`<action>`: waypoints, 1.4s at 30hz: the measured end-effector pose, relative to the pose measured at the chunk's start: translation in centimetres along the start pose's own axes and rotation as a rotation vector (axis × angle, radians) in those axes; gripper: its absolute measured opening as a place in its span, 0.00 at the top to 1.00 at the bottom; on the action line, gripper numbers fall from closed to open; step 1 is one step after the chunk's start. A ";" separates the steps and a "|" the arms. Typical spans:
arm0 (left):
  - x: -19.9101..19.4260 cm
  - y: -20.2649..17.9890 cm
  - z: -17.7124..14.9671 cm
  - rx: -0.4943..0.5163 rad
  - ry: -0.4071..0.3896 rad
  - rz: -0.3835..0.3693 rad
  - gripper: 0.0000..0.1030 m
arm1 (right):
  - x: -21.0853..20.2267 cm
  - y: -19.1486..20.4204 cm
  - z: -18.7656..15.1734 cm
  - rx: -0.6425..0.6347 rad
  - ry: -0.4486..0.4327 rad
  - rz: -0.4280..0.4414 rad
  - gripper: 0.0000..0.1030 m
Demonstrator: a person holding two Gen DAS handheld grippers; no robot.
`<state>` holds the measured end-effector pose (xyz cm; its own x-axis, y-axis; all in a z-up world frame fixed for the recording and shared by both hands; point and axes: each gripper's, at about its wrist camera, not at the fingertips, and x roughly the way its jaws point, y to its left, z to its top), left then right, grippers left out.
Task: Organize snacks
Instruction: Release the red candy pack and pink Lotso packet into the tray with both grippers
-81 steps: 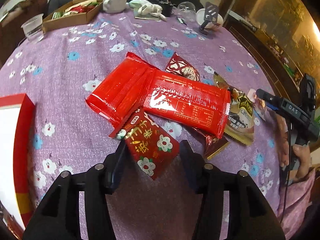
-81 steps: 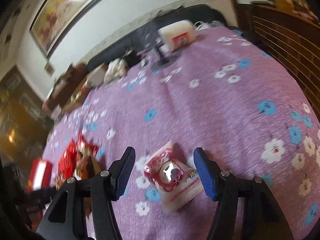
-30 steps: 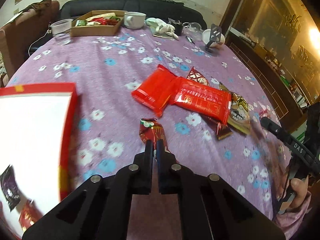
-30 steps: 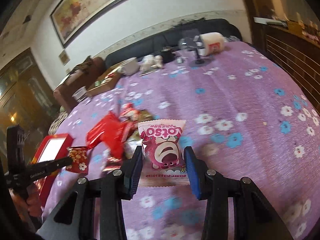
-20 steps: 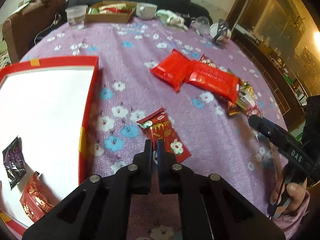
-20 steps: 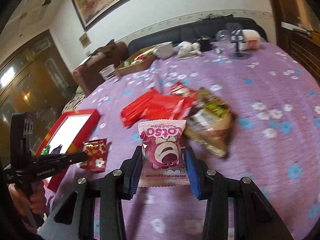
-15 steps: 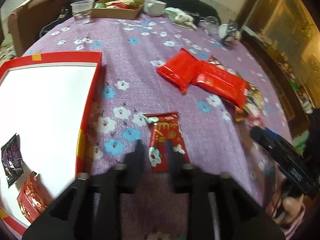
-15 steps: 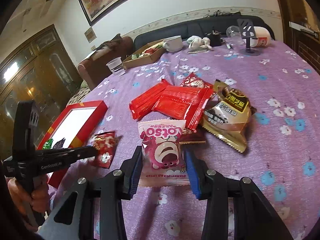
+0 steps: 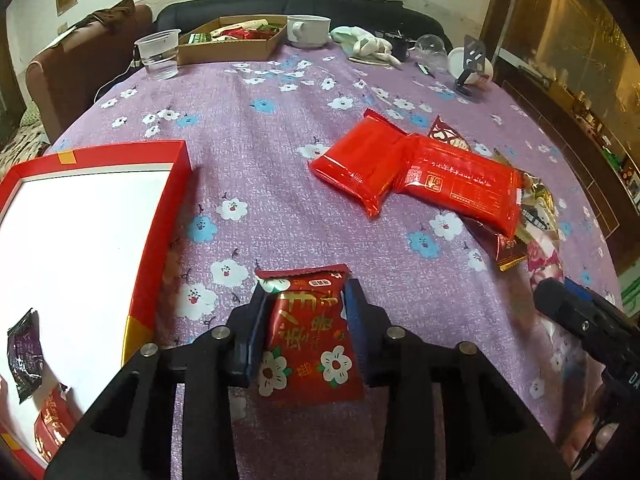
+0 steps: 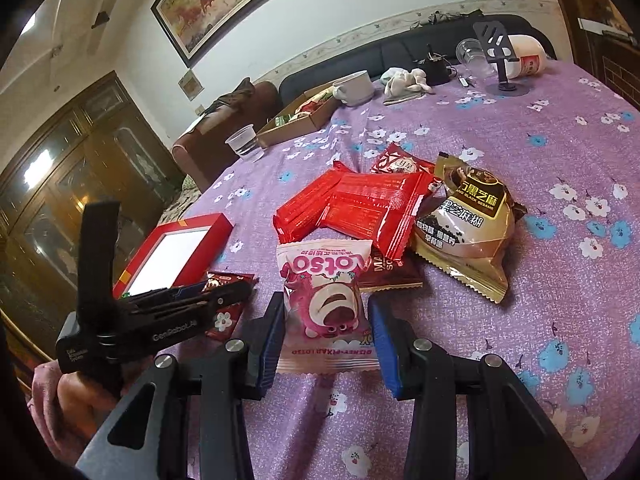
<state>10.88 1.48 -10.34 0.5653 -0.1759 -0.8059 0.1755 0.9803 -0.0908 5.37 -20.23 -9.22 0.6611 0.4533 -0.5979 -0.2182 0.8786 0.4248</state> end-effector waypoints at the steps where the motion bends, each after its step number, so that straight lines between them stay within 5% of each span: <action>1: -0.1 0.1 -0.1 -0.001 0.000 -0.007 0.69 | -0.1 0.1 0.0 -0.006 -0.005 -0.002 0.59; 11: -5.8 2.3 -0.9 0.002 -0.104 -0.025 0.69 | 0.1 4.2 -0.4 -0.112 -0.008 -0.030 0.59; 26: -10.4 15.4 -4.7 -0.159 -0.146 0.196 0.68 | 8.2 19.0 -1.9 -0.328 0.104 0.155 0.60; 36: -10.6 18.5 -6.2 -0.187 -0.139 0.307 0.68 | 12.7 25.5 -4.0 -0.424 0.151 0.236 0.57; 42: -11.0 17.8 -6.4 -0.148 -0.163 0.396 0.68 | 11.1 24.0 -3.7 -0.381 0.090 0.266 0.36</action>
<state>2.66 21.39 -6.85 0.6875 0.2146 -0.6937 -0.1900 0.9752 0.1134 4.83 6.44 -8.20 0.4856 0.6665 -0.5656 -0.6305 0.7153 0.3015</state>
